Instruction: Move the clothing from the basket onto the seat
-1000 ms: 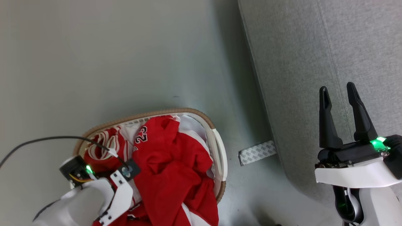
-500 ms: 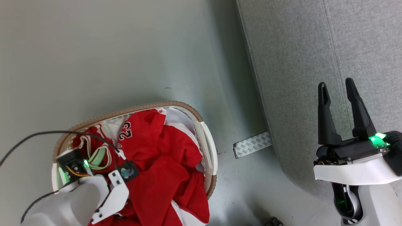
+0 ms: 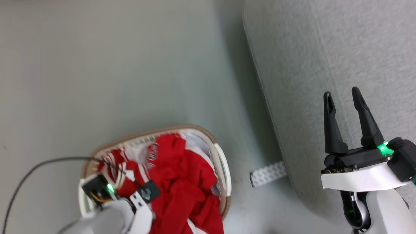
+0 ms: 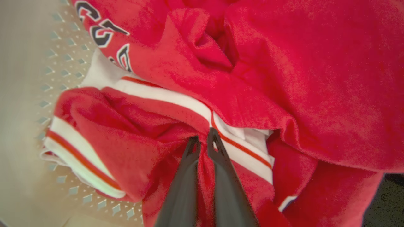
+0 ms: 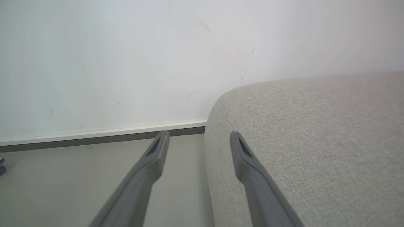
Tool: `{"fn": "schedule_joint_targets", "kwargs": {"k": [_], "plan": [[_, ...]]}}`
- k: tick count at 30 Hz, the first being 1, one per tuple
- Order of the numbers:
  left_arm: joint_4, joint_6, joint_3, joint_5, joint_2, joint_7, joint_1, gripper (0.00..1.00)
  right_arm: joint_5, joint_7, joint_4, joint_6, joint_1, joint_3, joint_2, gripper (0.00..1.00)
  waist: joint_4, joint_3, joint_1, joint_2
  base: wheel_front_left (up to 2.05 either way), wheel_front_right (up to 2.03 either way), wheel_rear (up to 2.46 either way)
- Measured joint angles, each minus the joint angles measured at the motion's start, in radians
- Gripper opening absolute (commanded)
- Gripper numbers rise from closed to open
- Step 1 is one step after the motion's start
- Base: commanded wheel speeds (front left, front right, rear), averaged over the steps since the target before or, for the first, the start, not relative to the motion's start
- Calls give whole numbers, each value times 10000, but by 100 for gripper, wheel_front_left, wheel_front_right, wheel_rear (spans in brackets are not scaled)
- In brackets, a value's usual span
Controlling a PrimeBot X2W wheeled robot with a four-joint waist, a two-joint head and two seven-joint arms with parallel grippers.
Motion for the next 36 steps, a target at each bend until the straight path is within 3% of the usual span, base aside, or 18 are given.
{"fn": "schedule_joint_targets", "kwargs": {"k": [6, 17, 26, 36], "plan": [[-27, 0, 529, -1246, -692, -941, 788, 0, -186, -2, 230, 0, 243, 33, 8, 100, 344, -1335, -1, 0, 0, 0, 0], [-1110, 0, 1264, -2941, -1254, -1739, 1728, 0, -782, -2, 924, 0, 823, 188, 8, 100, 1330, -3645, -2, 0, 0, 0, 0], [-3404, 17, 2514, -3609, -721, -1793, 2114, 0, -769, -2, 1260, 0, 1150, 299, 4, 100, 2196, -4938, -3, 0, 0, 0, 0], [-6378, 502, 3873, -3568, -2, -1793, 2834, 0, -545, -2, 1471, 0, 1511, 598, 6, 100, 2567, -6094, -3, 0, 0, 0, 0]]}}
